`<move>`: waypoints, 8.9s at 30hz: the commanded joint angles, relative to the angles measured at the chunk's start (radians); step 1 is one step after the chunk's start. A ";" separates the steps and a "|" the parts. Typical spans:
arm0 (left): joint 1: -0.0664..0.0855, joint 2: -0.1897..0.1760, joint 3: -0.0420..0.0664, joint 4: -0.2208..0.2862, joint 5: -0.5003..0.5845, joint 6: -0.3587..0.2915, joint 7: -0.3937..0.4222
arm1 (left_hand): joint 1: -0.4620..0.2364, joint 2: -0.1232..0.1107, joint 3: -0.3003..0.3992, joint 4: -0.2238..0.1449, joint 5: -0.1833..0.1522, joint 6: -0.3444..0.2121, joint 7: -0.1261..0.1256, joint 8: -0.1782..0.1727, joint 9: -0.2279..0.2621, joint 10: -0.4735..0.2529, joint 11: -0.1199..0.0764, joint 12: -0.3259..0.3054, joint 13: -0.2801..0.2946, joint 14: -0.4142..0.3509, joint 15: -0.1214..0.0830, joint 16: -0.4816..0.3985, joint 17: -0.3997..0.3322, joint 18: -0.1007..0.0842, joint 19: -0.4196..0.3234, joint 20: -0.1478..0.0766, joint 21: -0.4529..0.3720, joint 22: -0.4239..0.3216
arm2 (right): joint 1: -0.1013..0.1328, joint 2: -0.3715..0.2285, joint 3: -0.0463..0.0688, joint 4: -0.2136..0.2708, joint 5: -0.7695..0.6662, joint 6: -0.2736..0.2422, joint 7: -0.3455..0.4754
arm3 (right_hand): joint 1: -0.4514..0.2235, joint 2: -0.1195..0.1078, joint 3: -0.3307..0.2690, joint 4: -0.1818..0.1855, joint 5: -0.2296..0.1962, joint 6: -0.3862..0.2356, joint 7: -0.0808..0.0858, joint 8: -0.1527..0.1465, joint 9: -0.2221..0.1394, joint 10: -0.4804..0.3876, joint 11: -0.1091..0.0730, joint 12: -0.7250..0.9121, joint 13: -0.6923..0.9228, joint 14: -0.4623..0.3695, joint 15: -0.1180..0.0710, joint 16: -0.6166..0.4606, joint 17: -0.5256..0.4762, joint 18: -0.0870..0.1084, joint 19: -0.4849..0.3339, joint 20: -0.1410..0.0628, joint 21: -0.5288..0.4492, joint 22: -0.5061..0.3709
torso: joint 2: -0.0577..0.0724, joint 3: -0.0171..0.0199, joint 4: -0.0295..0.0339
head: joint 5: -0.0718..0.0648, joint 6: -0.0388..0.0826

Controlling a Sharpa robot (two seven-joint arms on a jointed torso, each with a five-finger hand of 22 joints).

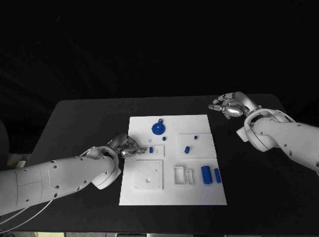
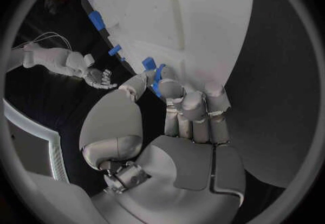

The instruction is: Assemble the parts on the task board

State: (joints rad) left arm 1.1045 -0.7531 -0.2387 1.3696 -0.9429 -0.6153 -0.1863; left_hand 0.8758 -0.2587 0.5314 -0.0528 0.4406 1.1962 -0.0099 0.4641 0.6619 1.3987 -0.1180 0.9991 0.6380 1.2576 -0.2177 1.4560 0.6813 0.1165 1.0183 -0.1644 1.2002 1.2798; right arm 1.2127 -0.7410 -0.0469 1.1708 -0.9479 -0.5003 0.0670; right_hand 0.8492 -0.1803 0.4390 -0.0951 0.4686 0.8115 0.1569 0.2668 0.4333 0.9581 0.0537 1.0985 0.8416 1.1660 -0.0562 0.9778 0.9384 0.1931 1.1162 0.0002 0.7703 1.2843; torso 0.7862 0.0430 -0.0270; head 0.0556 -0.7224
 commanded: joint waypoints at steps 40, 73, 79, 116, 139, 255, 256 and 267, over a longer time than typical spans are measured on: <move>0.001 -0.008 0.004 0.015 0.026 -0.010 0.009 | 0.073 0.187 -0.007 -0.155 0.174 0.012 0.003 -0.014 0.007 0.004 0.004 -0.006 0.002 -0.002 0.002 0.002 0.005 0.003 -0.007 -0.101 0.001 -0.001 | -0.001 0.000 0.000 0.003 -0.003 0.011 0.008 | -0.011 -0.001 -0.001 -0.003 0.005 -0.002 0.008 0.006 -0.002 -0.007 -0.002 0.004 -0.003 0.009 -0.001 -0.005 0.002 0.069 0.007 -0.001 -0.004 0.003 | 0.000 0.0004 -0.0007 | 0.002 -0.001; 0.081 -0.017 0.008 0.040 -0.083 0.240 -0.179 | 0.093 0.209 0.002 -0.213 0.171 0.013 -0.001 -0.018 0.009 0.003 -0.001 -0.004 0.004 0.003 -0.001 0.007 0.007 -0.001 -0.006 -0.100 0.005 0.001 | -0.003 0.007 0.000 -0.002 -0.003 0.013 0.008 | -0.012 -0.001 -0.001 -0.004 0.006 -0.002 0.008 0.006 -0.002 -0.007 -0.002 0.005 -0.004 0.009 -0.001 -0.005 0.002 0.069 0.007 -0.001 -0.005 0.004 | 0.000 0.0005 -0.0012 | 0.002 -0.008; 0.102 -0.009 0.008 0.046 -0.156 0.253 -0.223 | 0.093 0.210 0.002 -0.216 0.168 0.014 -0.001 -0.018 0.009 0.002 -0.002 -0.004 0.005 0.004 -0.001 0.007 0.007 -0.001 -0.005 -0.100 0.005 0.001 | -0.003 0.008 0.000 -0.002 -0.003 0.012 0.008 | -0.012 -0.001 -0.001 -0.004 0.006 -0.002 0.008 0.006 -0.002 -0.007 -0.002 0.005 -0.004 0.009 -0.001 -0.005 0.003 0.069 0.007 -0.001 -0.006 0.004 | 0.000 0.0007 -0.0009 | 0.002 -0.009; 0.110 0.025 0.001 0.038 -0.345 0.317 -0.253 | 0.091 0.209 0.003 -0.215 0.155 0.015 -0.003 -0.021 0.009 0.002 -0.004 -0.003 0.007 0.009 -0.003 0.008 0.006 -0.002 0.003 -0.100 0.008 0.000 | -0.003 0.009 0.000 0.003 -0.003 0.012 0.009 | -0.013 0.000 -0.001 -0.004 0.007 -0.002 0.008 0.006 -0.002 -0.007 -0.002 0.007 -0.006 0.010 -0.001 -0.005 0.003 0.069 0.008 -0.001 -0.007 0.005 | 0.000 0.0006 -0.0005 | 0.009 -0.014; 0.110 0.034 0.001 0.015 -0.346 0.380 -0.259 | 0.091 0.218 0.008 -0.208 0.101 0.008 -0.001 -0.029 0.006 0.001 -0.004 -0.011 0.000 0.008 -0.003 0.003 0.003 -0.002 0.002 -0.100 0.005 -0.003 | -0.003 0.011 0.000 0.001 -0.003 0.013 0.008 | -0.015 0.001 -0.001 -0.003 0.008 -0.001 0.008 0.007 -0.002 -0.007 -0.002 0.007 -0.007 0.010 -0.001 -0.006 0.004 0.069 0.009 -0.001 -0.007 0.006 | 0.000 -0.0001 -0.0002 | 0.008 -0.021; 0.168 0.254 0.064 -0.207 -0.487 0.341 0.154 | 0.340 0.077 0.027 -0.232 -0.238 -0.259 0.136 -0.170 -0.075 -0.266 0.193 -0.756 -0.349 -0.144 0.180 -0.196 -0.094 -0.007 -0.133 0.027 -0.149 -0.041 | -0.006 0.043 0.000 -0.024 0.005 0.010 0.016 | -0.015 0.003 0.001 -0.006 0.011 -0.004 0.009 0.005 -0.004 -0.010 -0.002 0.009 -0.012 0.009 0.000 -0.008 0.004 0.069 0.009 -0.001 -0.012 0.009 | 0.000 0.0010 -0.0011 | -0.015 0.049; 0.168 0.262 0.062 -0.214 -0.491 0.340 0.155 | 0.339 0.076 0.027 -0.231 -0.240 -0.255 0.136 -0.169 -0.075 -0.268 0.194 -0.762 -0.351 -0.145 0.181 -0.196 -0.094 -0.006 -0.132 0.028 -0.149 -0.040 | -0.006 0.045 0.000 -0.024 0.005 0.010 0.016 | -0.015 0.003 0.001 -0.006 0.011 -0.004 0.009 0.005 -0.004 -0.010 -0.001 0.010 -0.012 0.009 0.000 -0.008 0.004 0.069 0.009 -0.001 -0.012 0.009 | 0.001 0.0007 -0.0015 | -0.015 0.049; 0.157 0.306 0.037 -0.270 -0.508 0.360 0.153 | 0.332 0.074 0.034 -0.228 -0.247 -0.252 0.137 -0.177 -0.083 -0.287 0.206 -0.816 -0.374 -0.144 0.192 -0.190 -0.092 0.004 -0.127 0.038 -0.144 -0.034 | -0.007 0.052 0.000 -0.025 0.005 0.011 0.017 | -0.015 0.003 0.001 -0.006 0.011 -0.004 0.009 0.006 -0.004 -0.010 -0.001 0.010 -0.012 0.009 0.000 -0.008 0.005 0.069 0.009 -0.001 -0.012 0.009 | 0.002 0.0006 -0.0023 | -0.017 0.049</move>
State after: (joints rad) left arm 1.2635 -0.4510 -0.2020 1.1034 -1.4198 -0.2793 -0.0320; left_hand 1.2125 -0.1838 0.5630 -0.2835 0.1966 0.9429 0.1262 0.2920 0.5797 1.1309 0.0716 0.1864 0.2648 1.1130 -0.0337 1.2623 0.5879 0.0788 0.8831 -0.1144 1.0531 1.2448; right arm 1.2066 -0.6905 -0.0469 1.1454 -0.9417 -0.4995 0.0723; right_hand 0.8415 -0.1803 0.4390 -0.0951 0.4764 0.8097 0.1577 0.2668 0.4299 0.9562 0.0518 1.1017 0.8307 1.1661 -0.0561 0.9739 0.9414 0.1932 1.1162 0.0002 0.7626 1.2919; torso 0.7880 0.0436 -0.0301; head 0.0417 -0.6731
